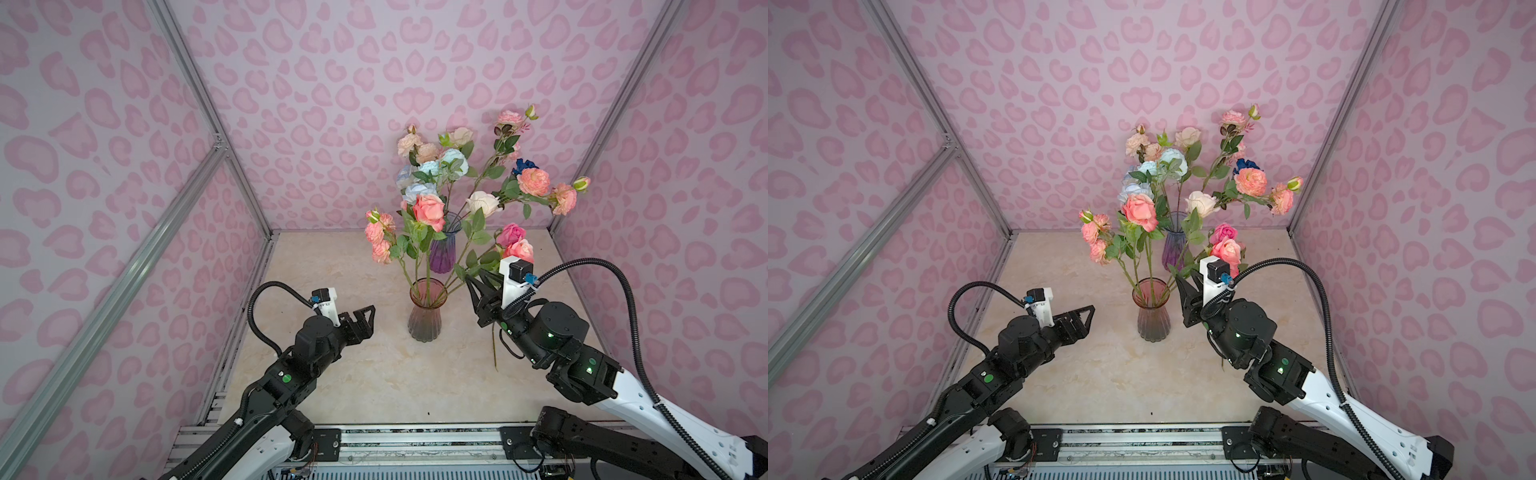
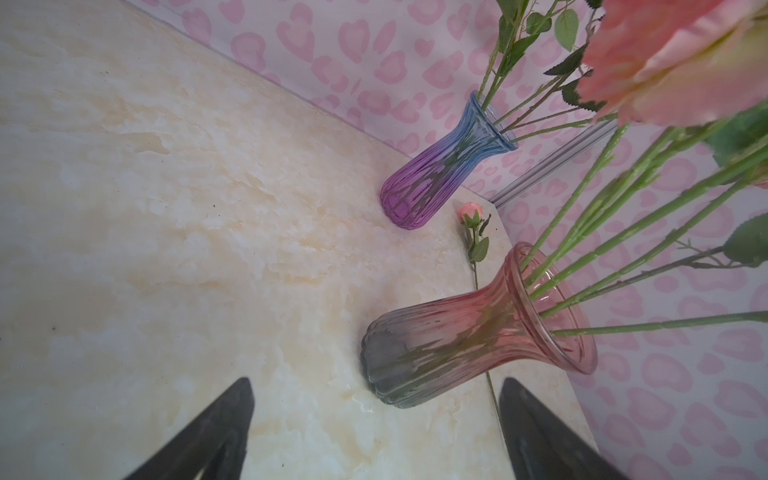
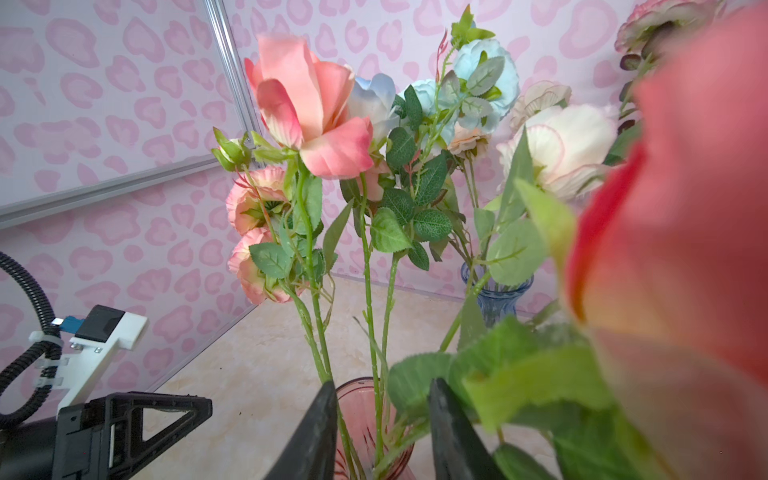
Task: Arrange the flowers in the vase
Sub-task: 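Open the right gripper to release the rose stem in the vase, then move the open right gripper back down to the loose roses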
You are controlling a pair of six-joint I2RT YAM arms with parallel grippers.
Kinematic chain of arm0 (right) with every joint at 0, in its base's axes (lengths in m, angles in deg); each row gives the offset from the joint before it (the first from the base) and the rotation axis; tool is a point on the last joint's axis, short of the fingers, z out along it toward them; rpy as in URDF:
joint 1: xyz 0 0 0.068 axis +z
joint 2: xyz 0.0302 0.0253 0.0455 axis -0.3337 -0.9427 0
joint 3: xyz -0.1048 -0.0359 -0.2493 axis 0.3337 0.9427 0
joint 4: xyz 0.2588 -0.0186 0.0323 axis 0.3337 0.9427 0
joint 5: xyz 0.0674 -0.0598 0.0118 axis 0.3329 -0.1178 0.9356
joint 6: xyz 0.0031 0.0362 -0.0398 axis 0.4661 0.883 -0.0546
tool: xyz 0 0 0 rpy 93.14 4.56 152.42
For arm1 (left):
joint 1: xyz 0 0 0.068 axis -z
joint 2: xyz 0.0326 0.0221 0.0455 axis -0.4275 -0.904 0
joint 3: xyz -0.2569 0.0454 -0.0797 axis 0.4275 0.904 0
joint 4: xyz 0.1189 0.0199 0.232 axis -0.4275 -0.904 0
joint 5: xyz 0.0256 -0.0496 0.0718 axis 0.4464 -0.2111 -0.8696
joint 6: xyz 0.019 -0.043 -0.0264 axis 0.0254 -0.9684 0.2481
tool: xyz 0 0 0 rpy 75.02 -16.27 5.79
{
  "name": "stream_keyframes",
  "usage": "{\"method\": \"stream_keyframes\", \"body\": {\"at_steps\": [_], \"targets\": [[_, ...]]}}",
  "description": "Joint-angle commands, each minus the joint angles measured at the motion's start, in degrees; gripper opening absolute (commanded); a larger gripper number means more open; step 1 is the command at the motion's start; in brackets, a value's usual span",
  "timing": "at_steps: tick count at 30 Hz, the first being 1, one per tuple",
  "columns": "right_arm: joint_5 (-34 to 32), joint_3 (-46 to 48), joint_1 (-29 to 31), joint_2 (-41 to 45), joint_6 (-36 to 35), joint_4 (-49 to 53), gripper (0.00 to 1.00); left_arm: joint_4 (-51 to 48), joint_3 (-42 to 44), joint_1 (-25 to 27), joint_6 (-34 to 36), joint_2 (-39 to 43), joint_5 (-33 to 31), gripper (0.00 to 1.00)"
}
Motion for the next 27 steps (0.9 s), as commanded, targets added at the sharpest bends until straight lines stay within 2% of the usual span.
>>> {"method": "stream_keyframes", "body": {"at_steps": [1,10,19,22,25,27], "targets": [[-0.9,0.6,0.1,1.1,1.2,3.5,0.42,2.1,-0.7,0.0,-0.7,-0.2,0.5,0.93],[-0.9,-0.4,0.1,4.6,2.7,11.4,0.48,2.8,-1.9,0.0,-0.6,-2.0,1.6,0.93],[-3.4,0.7,0.1,10.1,4.7,16.4,0.46,2.7,-1.7,-0.1,-0.7,-1.4,1.5,0.93],[-6.8,1.2,-0.1,10.7,5.7,17.9,0.43,2.7,-1.6,0.0,-0.7,-1.4,1.4,0.93],[-10.6,4.5,-2.0,12.7,7.3,17.7,0.42,2.9,-1.6,-0.1,-1.0,-1.5,1.2,0.93],[-10.1,7.0,-5.7,13.9,10.1,17.3,0.44,2.7,-1.5,0.0,-1.3,-1.6,1.2,0.93]]}}
